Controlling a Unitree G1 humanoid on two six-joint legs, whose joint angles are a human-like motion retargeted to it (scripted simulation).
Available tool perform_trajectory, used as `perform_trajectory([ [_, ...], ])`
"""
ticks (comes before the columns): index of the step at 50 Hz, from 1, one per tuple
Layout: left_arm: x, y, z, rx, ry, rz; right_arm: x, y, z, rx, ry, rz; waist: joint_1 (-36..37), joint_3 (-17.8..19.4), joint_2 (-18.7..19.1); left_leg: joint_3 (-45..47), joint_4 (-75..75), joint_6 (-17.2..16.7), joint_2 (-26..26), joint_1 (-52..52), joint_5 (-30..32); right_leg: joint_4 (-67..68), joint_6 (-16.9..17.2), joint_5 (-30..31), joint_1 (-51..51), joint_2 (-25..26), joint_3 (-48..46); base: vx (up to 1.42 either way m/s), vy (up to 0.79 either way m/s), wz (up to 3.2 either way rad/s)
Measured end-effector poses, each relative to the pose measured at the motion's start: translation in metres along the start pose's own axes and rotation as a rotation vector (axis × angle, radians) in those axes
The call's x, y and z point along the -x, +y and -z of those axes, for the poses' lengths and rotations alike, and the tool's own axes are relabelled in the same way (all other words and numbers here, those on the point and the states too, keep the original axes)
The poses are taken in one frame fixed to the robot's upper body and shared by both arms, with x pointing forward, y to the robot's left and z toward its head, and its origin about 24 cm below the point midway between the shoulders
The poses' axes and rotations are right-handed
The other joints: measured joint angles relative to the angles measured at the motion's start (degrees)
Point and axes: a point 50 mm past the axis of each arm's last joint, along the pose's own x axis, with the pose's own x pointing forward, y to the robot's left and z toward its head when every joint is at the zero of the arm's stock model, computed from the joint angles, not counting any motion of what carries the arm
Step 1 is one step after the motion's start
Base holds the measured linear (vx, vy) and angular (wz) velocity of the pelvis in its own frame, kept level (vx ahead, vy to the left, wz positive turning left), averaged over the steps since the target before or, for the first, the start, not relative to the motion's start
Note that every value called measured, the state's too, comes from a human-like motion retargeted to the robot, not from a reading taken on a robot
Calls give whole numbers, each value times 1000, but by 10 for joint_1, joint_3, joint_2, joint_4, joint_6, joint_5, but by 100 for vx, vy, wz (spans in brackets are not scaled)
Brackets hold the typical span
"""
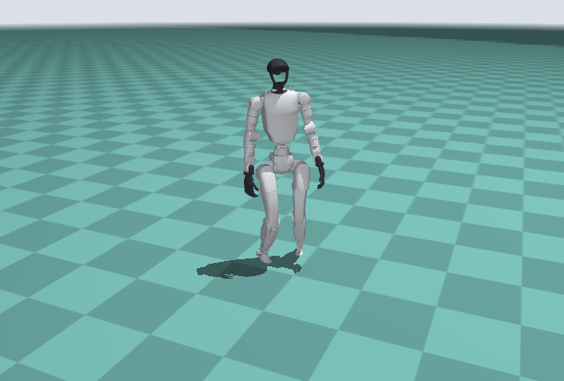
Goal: Walk
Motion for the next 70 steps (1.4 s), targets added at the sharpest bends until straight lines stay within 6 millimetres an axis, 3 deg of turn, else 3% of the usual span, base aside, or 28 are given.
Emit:
perform_trajectory([
  [3,1,-4,8,-15,21,14,0,-3,-3,14,-13,15,5,-2,2,-11,22,-3,5,-2,-12,-14,-2,-2,16,7,-14,5,-11,37],
  [5,1,-7,10,-22,27,27,0,-10,-8,25,-27,35,8,-7,22,-25,-26,-13,47,18,-2,-77,-8,20,44,30,-25,8,-14,30],
  [10,3,-13,23,-36,62,50,0,-13,-11,38,-45,50,16,-2,24,-35,31,-10,41,10,-29,-70,-10,12,59,39,-40,-1,-7,31],
  [15,4,-13,24,-48,65,59,1,-15,-13,50,-53,51,20,-7,31,-49,49,-12,50,4,-43,-81,-14,13,67,52,-50,-1,-5,30],
  [28,1,-7,6,-85,12,63,1,-9,-2,75,-17,19,32,-26,35,-80,38,-14,60,-10,-50,-94,-25,14,61,61,-64,-2,-1,29],
  [45,-2,-7,-30,-47,-97,66,3,-1,22,33,53,-4,53,-51,13,-130,-21,-19,37,-35,-16,-65,-39,16,17,33,-74,-2,2,44],
  [50,-2,-8,-23,-15,-74,71,3,1,23,-3,47,-6,55,-57,2,-162,-37,-24,18,-44,1,-28,-43,31,-10,23,-60,0,3,90],
  [54,0,-4,-4,9,-15,58,2,0,14,-25,9,2,51,-61,-13,-211,-44,-27,-13,-51,18,9,-26,65,-41,33,5,1,1,152],
  [60,1,9,6,48,12,10,1,0,-1,-44,-48,11,39,-72,-49,-301,-43,-39,-74,-77,36,34,46,81,-67,98,191,3,-7,227],
  [66,1,23,0,78,-14,-36,1,10,0,-62,-53,-19,50,-55,-73,-242,82,-50,-115,-132,0,28,58,43,-50,126,247,4,-16,246],
  [68,1,26,-5,72,-30,-41,1,12,0,-73,-55,-28,58,-33,-68,-164,170,-48,-96,-177,18,18,51,34,-32,134,231,1,-15,268],
  [70,0,26,-9,57,-39,-36,2,13,1,-89,-52,-34,62,-7,-59,-50,255,-20,-49,-237,28,14,42,24,-16,139,202,-4,-13,302],
])
